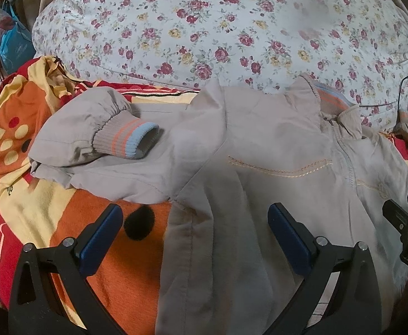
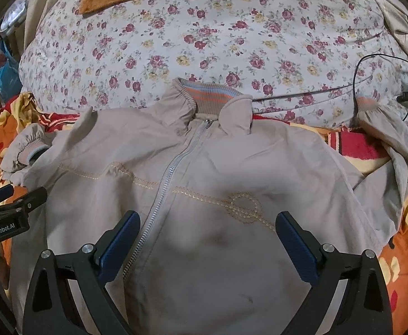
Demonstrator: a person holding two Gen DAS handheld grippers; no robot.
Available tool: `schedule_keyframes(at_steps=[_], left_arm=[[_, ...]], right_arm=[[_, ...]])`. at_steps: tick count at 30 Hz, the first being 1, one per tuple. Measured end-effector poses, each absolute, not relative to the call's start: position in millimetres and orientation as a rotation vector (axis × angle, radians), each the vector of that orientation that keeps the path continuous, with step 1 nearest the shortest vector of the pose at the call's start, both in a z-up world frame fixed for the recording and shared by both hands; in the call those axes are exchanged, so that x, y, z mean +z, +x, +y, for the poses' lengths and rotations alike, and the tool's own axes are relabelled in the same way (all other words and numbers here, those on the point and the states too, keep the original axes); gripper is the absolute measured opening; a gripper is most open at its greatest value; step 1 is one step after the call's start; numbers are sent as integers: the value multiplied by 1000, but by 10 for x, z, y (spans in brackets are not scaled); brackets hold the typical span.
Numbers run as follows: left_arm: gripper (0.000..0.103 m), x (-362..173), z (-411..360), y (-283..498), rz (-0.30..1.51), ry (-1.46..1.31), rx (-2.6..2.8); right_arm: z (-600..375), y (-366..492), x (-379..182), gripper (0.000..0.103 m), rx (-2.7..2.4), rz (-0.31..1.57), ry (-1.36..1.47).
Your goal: Fold large clothes
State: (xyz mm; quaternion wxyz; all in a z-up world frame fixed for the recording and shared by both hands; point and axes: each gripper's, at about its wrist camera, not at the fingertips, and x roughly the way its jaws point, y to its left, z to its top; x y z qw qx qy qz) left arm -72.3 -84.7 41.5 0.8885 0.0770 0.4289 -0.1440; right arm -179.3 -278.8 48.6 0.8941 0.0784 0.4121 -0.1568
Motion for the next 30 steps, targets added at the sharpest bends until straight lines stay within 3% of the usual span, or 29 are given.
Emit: schedule_keyframes(at_steps=[22,30], left_arm=[[103,415,-759,-674,897,142,-279],[103,747,-385,-466,863,131,-206]], right_arm=[[-2774,-1796,457,98,-318,853,174],[-2805,-1814,458,98,-314,854,197]])
